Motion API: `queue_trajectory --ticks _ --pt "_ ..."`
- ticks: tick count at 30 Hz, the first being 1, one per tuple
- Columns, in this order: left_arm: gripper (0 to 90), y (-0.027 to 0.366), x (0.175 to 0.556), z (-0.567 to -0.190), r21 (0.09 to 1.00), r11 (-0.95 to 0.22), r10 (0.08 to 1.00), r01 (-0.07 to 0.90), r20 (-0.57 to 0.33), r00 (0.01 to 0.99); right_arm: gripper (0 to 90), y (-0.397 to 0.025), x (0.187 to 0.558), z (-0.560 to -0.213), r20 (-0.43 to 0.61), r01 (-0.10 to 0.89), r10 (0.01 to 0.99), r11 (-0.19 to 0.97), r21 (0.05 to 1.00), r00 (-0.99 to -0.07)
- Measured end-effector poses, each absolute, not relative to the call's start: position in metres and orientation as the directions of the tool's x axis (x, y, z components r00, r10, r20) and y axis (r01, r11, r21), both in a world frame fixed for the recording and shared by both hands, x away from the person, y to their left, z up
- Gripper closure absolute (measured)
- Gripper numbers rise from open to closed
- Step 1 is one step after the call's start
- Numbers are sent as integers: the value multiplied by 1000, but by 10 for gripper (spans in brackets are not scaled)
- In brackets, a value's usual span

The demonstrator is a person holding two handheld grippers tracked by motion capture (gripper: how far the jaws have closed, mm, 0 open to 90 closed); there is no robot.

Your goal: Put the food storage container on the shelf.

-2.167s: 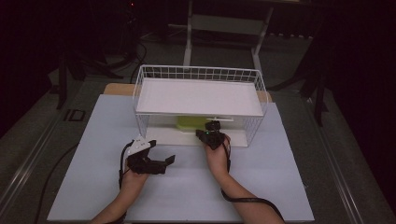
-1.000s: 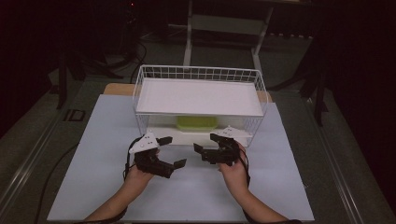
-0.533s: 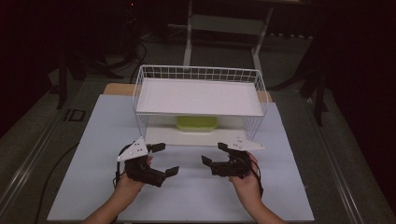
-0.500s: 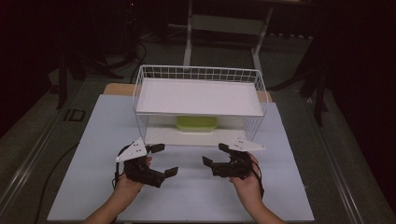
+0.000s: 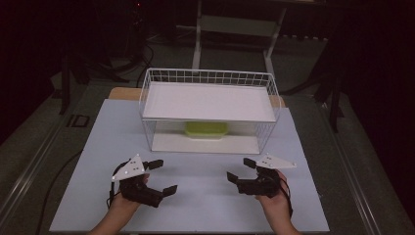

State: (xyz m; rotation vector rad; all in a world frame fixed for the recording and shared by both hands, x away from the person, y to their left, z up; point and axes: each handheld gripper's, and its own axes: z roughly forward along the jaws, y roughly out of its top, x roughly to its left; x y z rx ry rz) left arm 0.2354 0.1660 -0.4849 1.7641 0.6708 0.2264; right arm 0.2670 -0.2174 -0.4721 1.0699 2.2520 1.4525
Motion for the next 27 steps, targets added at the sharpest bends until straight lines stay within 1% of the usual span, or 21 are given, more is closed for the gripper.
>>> queue_trajectory --ticks 6,11,15,17,22,23,27 --pt "12 178 230 -489 932 -170 564 321 -175 807 160 -235 262 -478 184 461 707 222 859 -683" --pt "12 185 227 -497 931 -173 579 322 -169 798 159 -251 257 -485 159 455 705 253 854 -691" --pt "12 187 228 -503 929 -167 585 331 -177 791 160 -261 256 -490 154 454 708 255 854 -689" --pt "12 188 229 -505 929 -158 588 334 -183 788 160 -265 256 -493 138 449 718 263 854 -683" --pt "12 189 230 -508 931 -154 592 331 -181 785 160 -270 258 -498 146 454 726 248 856 -672" --pt "12 189 230 -510 931 -155 594 330 -179 784 161 -271 259 -499 135 449 730 254 857 -670" --pt "12 187 230 -512 932 -174 597 316 -155 787 165 -272 260 -505 107 428 716 285 857 -690"
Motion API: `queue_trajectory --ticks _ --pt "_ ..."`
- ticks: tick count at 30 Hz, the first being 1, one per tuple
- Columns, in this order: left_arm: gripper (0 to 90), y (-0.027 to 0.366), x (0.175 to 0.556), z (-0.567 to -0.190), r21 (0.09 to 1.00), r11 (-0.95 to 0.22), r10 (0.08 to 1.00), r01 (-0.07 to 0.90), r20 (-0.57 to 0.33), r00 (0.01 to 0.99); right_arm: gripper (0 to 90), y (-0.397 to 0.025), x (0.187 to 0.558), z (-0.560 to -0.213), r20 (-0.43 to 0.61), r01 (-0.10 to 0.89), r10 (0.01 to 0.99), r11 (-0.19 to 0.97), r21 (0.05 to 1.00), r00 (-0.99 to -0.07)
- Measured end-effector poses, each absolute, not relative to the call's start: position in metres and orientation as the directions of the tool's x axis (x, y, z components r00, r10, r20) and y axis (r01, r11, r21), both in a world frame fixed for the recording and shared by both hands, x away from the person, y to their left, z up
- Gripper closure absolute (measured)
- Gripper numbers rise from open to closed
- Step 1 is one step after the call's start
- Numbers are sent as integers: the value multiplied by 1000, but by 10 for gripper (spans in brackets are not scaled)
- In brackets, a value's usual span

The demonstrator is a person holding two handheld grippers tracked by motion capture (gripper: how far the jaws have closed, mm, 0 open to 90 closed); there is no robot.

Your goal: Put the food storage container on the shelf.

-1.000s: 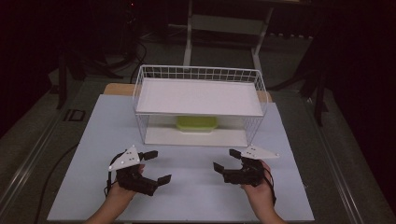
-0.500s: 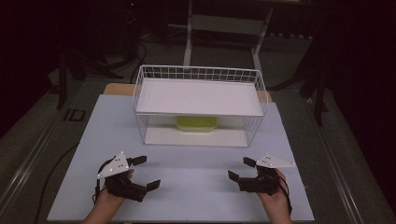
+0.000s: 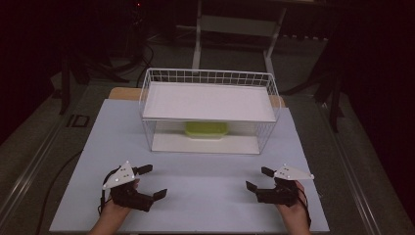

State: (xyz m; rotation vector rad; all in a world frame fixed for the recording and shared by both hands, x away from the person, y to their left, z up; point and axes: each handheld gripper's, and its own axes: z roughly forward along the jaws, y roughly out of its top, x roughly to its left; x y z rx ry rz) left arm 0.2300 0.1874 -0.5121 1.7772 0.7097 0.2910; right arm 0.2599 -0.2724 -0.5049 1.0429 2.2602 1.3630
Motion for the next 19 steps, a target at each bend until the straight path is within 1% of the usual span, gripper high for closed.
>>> queue_trajectory --ticks 4,5,6,8,9,13,16,19 --pt "12 187 229 -511 935 -176 607 308 -143 781 164 -273 262 -509 129 440 690 296 848 -712" --pt "12 186 228 -512 939 -191 621 285 -109 776 163 -273 264 -512 146 451 680 296 842 -719" --pt "12 185 227 -512 942 -197 624 272 -93 776 163 -273 264 -513 131 441 679 306 844 -722" --pt "12 185 226 -511 946 -195 624 260 -85 777 164 -274 265 -513 129 431 673 303 850 -728" --pt "12 185 226 -511 946 -195 622 257 -84 778 163 -275 265 -513 143 432 667 290 854 -731" --pt "12 183 226 -513 944 -201 606 263 -91 790 164 -276 266 -513 143 440 680 286 851 -719" --pt "12 181 227 -516 940 -199 589 277 -111 800 164 -276 267 -514 138 442 683 294 848 -718" --pt "12 181 228 -516 938 -204 585 279 -112 804 166 -276 267 -514 133 439 679 300 847 -722"
